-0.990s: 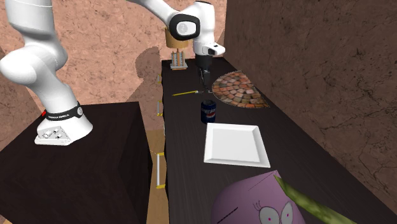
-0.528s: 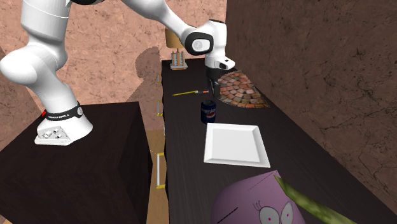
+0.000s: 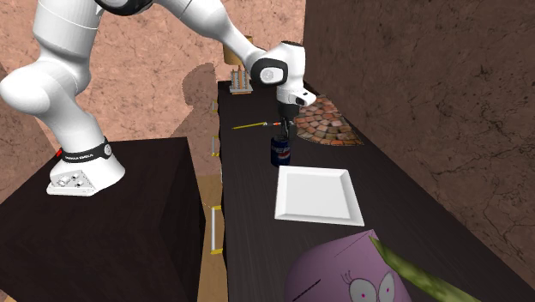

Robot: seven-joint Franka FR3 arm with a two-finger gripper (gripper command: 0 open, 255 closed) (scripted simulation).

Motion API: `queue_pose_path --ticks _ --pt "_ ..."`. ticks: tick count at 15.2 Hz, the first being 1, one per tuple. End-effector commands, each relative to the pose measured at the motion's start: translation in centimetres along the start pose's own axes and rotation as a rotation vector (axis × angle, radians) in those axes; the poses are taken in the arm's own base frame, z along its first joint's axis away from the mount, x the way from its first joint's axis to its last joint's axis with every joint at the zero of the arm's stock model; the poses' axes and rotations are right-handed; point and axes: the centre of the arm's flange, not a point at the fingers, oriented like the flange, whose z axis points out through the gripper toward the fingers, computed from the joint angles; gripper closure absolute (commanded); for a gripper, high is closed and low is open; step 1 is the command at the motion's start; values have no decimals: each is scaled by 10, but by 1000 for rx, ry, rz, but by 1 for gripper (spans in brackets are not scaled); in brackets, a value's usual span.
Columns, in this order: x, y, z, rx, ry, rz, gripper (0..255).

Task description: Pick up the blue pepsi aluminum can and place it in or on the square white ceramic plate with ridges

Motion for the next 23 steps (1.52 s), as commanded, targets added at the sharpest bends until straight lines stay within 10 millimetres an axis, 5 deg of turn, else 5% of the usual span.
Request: queue_pose_path --ticks 1,6,7,16,23 --pt "0 0 1 0 1 0 0" --pt "0 0 1 0 1 0 0" --pt "0 0 1 0 1 0 255" --pt "0 0 1 0 1 0 255" --pt "0 0 -35 0 1 0 255"
